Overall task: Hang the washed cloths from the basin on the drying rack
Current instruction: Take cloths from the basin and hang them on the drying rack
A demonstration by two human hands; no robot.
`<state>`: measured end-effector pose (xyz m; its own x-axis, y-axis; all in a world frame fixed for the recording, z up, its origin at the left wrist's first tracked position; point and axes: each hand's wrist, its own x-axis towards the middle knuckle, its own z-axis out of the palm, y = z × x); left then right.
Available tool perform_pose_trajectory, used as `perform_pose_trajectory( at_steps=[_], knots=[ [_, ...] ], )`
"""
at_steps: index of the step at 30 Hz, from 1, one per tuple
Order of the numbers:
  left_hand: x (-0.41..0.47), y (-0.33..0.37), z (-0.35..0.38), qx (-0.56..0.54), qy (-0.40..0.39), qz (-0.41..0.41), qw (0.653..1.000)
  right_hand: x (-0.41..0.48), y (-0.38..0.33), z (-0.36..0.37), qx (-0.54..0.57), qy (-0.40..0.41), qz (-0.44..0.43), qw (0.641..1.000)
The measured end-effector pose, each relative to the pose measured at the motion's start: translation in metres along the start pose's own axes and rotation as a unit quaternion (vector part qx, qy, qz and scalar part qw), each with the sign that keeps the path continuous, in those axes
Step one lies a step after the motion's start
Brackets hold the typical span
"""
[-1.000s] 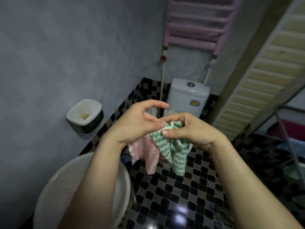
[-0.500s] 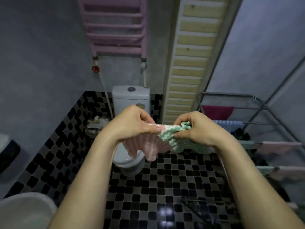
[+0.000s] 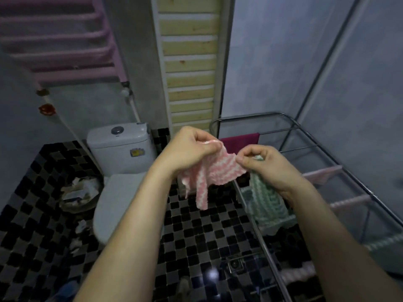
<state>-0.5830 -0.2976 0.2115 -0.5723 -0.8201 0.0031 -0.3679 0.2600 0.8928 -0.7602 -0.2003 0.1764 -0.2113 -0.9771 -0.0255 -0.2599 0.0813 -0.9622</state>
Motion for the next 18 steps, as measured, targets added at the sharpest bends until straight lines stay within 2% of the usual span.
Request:
perform_pose_trajectory(
  at_steps=[4,7,11,14,18],
  knots=[
    [0.039,-0.001,0.002,0.074,-0.002,0.005,0.997,0.030,0.009,-0.025,-0.001,0.115,-0.004,0.993],
    [0.075,-0.009,-0.001,0.099,-0.075,0.029,0.992,0.053,0.003,-0.050,-0.016,0.150,-0.004,0.989],
    [0.126,-0.020,0.004,0.109,-0.161,0.053,0.980,0.084,-0.001,-0.092,-0.193,0.156,0.018,0.969],
    [0.151,-0.025,0.018,0.059,-0.178,0.069,0.980,0.091,0.000,-0.119,-0.332,0.150,0.049,0.930],
    [0.180,-0.028,0.053,-0.091,-0.160,0.089,0.979,0.093,0.006,-0.148,-0.358,0.179,0.102,0.911]
  ],
)
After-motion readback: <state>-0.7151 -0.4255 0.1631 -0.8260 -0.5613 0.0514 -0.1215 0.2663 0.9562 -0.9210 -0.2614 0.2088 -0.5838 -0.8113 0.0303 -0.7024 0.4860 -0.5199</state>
